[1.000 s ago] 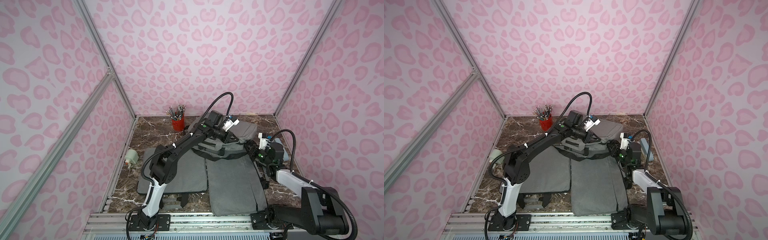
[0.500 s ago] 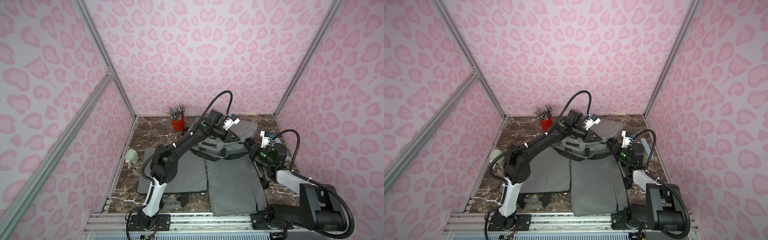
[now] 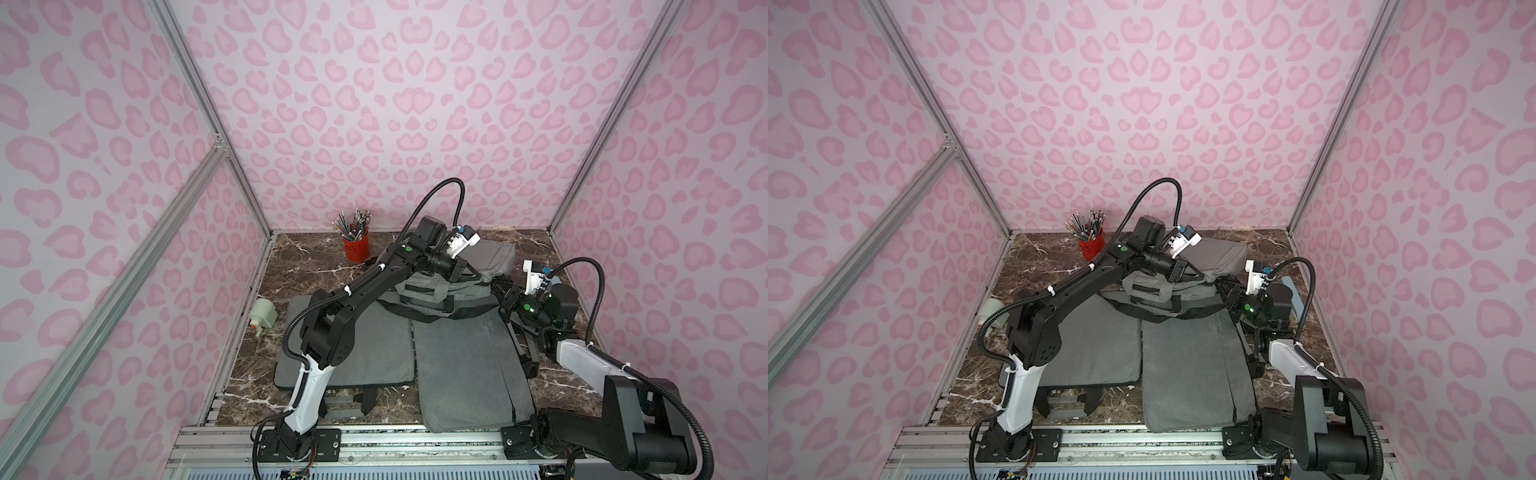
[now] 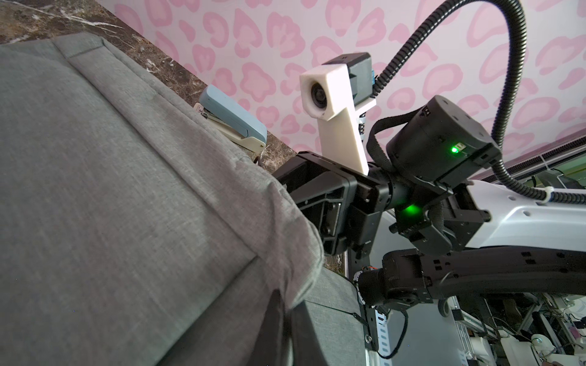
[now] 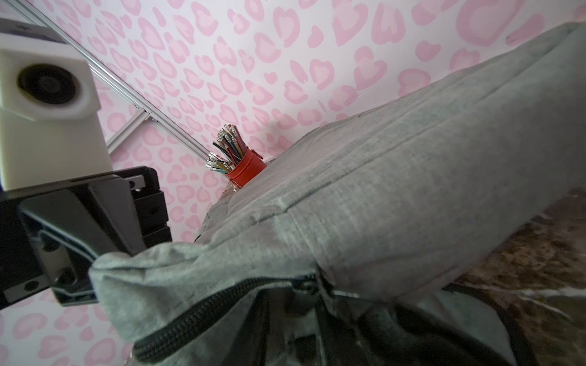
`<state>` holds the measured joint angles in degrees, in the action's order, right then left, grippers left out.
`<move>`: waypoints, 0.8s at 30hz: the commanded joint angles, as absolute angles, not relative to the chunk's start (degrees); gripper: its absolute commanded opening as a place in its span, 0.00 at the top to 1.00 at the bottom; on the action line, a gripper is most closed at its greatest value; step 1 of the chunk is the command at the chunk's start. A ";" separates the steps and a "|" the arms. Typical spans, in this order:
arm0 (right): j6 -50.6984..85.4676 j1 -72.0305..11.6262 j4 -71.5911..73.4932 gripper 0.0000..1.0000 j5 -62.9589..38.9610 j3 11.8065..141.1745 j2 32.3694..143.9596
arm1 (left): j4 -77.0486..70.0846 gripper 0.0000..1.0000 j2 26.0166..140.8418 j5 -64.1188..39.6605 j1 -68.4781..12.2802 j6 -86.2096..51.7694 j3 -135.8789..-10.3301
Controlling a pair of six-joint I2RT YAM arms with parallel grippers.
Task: Open the zippered laptop bag and take out the laptop
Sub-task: Unzip the zipper on the zippered laptop bag.
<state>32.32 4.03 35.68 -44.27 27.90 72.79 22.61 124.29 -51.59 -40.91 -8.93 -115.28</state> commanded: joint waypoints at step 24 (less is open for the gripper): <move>32.71 4.02 42.05 0.86 -46.33 29.63 77.30 | 18.94 0.97 125.06 -59.85 -41.07 -9.45 -117.08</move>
<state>30.96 3.88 36.23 -44.66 30.00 76.99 22.35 125.36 -52.23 -40.86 -9.34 -116.01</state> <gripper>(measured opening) 0.148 0.075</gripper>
